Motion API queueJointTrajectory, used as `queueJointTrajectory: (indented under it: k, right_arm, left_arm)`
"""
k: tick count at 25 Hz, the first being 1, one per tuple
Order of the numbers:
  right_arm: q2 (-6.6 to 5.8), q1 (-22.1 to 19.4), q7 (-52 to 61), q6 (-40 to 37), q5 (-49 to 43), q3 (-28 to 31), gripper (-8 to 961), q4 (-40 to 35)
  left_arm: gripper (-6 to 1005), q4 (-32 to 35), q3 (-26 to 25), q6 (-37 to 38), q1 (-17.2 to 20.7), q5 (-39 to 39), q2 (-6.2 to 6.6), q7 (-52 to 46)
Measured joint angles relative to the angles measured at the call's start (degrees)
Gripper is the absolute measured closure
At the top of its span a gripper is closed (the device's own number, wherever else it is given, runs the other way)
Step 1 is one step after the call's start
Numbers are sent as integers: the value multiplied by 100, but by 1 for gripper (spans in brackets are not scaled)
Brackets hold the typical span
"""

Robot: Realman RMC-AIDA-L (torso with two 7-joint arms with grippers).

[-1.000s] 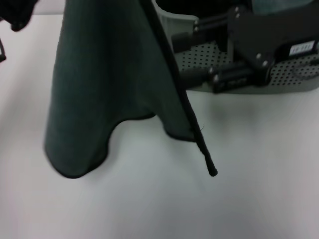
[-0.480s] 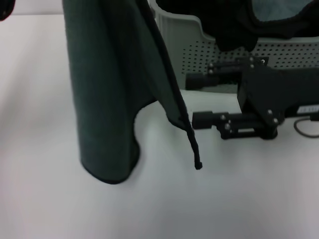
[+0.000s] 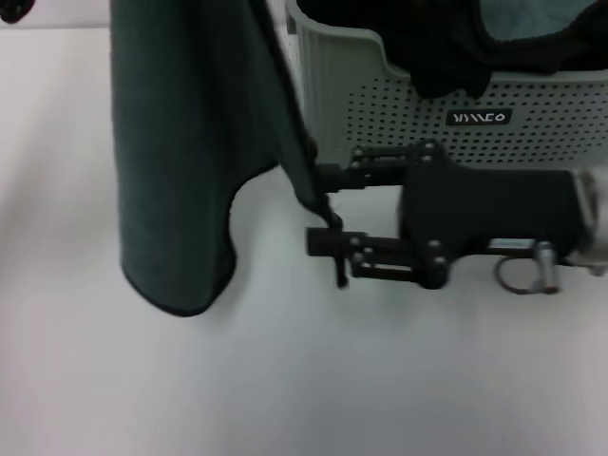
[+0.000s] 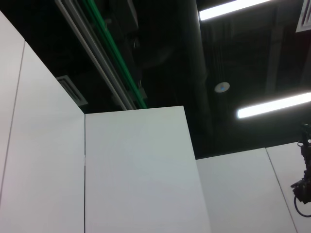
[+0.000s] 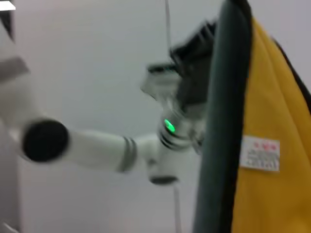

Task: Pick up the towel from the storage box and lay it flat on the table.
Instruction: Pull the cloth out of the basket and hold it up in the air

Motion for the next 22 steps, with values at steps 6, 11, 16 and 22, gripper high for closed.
queueJointTrajectory:
  k: [6, 11, 16, 22]
  right_arm:
    - [-11, -200, -26, 875, -157, -447, 441, -491]
    - [-6, -397, -122, 931, -126, -445, 517, -655]
    - [0, -553, -400, 950, 76, -429, 552, -701]
    - [0, -606, -588, 1186, 142, -411, 642, -691]
  left_arm:
    - [980, -6, 0, -3, 31, 4, 8, 39]
    - [980, -7, -66, -1, 145, 3, 14, 57]
    - [980, -7, -136, 15, 200, 17, 5, 59]
    - [980, -7, -134, 40, 217, 26, 1, 62]
